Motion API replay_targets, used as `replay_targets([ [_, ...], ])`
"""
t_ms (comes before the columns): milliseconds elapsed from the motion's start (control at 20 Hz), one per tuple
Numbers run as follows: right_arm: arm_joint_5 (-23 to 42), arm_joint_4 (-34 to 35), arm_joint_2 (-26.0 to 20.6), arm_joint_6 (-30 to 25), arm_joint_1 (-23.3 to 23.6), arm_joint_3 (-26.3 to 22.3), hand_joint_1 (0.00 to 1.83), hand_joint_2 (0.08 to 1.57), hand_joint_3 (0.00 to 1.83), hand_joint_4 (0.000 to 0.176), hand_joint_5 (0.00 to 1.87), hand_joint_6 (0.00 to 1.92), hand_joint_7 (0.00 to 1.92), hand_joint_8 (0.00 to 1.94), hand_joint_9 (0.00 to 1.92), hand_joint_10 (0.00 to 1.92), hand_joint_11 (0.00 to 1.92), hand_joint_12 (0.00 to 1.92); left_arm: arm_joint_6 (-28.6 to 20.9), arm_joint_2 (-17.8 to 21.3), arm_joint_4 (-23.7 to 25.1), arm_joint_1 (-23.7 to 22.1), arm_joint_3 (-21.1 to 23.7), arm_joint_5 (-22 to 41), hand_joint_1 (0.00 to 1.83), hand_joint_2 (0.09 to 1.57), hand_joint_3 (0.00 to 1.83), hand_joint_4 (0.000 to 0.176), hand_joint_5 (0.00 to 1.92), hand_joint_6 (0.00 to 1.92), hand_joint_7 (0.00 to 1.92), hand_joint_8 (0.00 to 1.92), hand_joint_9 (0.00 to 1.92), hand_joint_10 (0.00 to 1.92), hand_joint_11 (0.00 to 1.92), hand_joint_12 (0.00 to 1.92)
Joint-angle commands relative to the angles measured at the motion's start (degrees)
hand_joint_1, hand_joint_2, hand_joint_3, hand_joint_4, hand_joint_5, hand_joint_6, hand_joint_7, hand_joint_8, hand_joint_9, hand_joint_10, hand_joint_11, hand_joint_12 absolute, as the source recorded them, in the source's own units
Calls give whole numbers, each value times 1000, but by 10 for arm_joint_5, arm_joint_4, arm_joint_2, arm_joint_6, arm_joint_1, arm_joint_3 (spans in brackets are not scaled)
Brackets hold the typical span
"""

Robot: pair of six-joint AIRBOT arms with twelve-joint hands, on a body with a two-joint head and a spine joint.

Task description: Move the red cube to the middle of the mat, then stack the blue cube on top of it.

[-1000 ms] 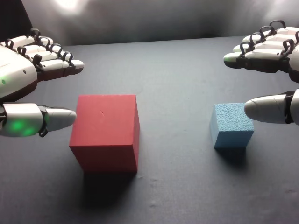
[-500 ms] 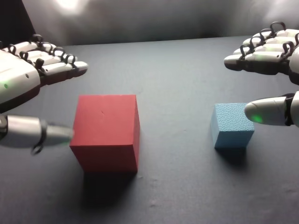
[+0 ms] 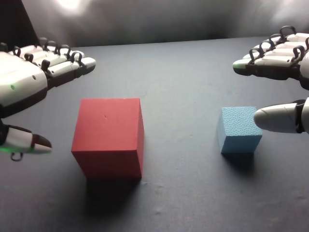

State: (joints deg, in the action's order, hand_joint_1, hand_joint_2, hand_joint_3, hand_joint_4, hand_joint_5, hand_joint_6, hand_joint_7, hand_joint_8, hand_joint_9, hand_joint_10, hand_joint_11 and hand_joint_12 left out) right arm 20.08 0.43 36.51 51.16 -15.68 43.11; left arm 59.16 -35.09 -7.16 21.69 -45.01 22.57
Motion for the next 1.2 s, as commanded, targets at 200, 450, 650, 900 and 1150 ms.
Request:
replay_targets([
  [200, 68, 4, -7, -1, 4, 0, 0, 1230, 2, 0, 163, 0, 154, 0, 98, 2, 0, 148, 86, 7, -100, -10, 22, 25, 1132, 974, 9, 0, 0, 0, 0, 0, 0, 0, 0, 85],
  [450, 70, 4, -7, 1, 4, 0, 0, 1243, 0, 0, 176, 3, 181, 3, 134, 5, 0, 291, 151, 0, -172, -10, 33, 15, 1178, 978, 6, 0, 0, 0, 0, 0, 0, 0, 0, 0],
  [650, 71, 4, -7, 1, 4, 0, 0, 1247, 0, 0, 148, 5, 149, 5, 95, 7, 0, 167, 170, -16, -192, -10, 37, 5, 1167, 984, 7, 0, 0, 0, 0, 0, 0, 0, 0, 0],
  [900, 72, 4, -7, 3, 4, 0, 0, 1250, 0, 0, 178, 9, 160, 3, 98, 4, 0, 185, 206, -40, -221, -14, 35, 4, 1194, 978, 2, 0, 0, 0, 0, 0, 0, 0, 0, 0],
  [1150, 73, 4, -7, 5, 4, 0, 0, 1255, 0, 0, 149, 2, 133, 3, 76, 5, 0, 116, 253, -57, -269, -24, 27, 3, 1220, 968, 0, 0, 0, 0, 0, 0, 0, 0, 9, 4],
])
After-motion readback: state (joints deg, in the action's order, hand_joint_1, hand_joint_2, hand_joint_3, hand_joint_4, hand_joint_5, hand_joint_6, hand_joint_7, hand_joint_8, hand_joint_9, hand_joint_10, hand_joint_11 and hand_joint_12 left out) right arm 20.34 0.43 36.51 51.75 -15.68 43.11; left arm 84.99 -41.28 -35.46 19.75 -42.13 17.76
